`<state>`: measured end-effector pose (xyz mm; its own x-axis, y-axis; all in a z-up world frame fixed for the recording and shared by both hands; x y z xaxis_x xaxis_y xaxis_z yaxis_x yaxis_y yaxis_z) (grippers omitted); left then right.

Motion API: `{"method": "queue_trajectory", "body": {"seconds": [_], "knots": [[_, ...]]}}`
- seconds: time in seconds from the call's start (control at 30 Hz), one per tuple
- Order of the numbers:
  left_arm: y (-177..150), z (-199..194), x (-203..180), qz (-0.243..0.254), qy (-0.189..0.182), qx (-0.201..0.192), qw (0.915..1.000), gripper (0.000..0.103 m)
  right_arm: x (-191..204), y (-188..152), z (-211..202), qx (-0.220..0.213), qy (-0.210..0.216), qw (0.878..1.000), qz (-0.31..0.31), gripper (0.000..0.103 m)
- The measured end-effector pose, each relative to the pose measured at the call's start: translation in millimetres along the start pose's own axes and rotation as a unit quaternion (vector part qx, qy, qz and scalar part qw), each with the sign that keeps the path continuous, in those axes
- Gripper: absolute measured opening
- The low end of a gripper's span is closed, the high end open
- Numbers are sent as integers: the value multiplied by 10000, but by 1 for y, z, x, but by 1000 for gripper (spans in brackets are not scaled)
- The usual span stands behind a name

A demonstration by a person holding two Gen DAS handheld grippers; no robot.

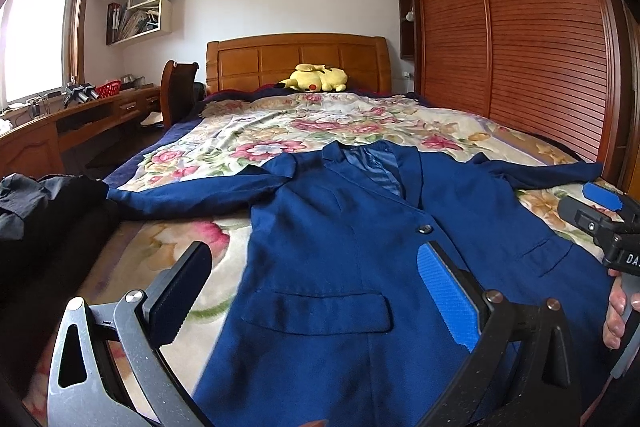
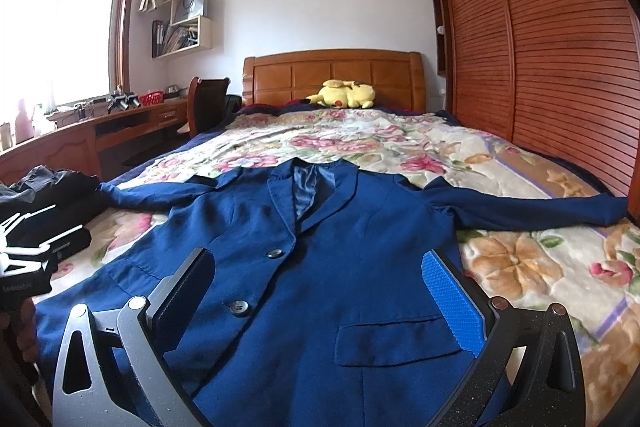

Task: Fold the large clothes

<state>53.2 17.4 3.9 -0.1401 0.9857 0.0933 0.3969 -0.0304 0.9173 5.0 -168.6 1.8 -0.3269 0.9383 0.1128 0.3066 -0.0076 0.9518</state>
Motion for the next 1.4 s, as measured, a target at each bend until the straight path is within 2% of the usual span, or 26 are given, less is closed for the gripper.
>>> {"method": "queue_trajectory", "body": {"seconds": [0.17, 0.3, 0.63, 0.87, 1.17, 1.4], "knots": [[22, 17, 13, 66, -38, 132, 9999, 103, 3, 32, 3, -15, 318, 9994, 106, 103], [37, 30, 25, 106, -31, 196, 9997, 103, 5, 58, 6, -202, 465, 9987, 63, 103], [44, 81, 65, 229, 239, 516, 9981, 103, 4, 69, 51, -104, 590, 9982, -52, 103], [44, 128, 98, 196, 397, 876, 9952, 103, 6, 80, 77, -116, 695, 9975, 7, 103], [31, 189, 124, 152, 567, 1349, 9891, 99, 4, 73, 107, 391, 644, 9971, -107, 103], [18, 236, 135, -173, 757, 1907, 9786, 99, -2, 74, 119, 699, 773, 9945, 39, 103]]}}
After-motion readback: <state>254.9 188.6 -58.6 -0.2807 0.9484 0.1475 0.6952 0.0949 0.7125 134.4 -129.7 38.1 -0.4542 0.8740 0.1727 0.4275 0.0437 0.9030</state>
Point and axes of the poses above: each gripper's, at about its wrist camera, not at the fingertips, and z roughly the way its jaws point, x to its left, y to its top, the point moved 5 cm from there along z, roughly the way its jaws point, and after that the axes turned 13 degrees about y, right-handed, at the moved point
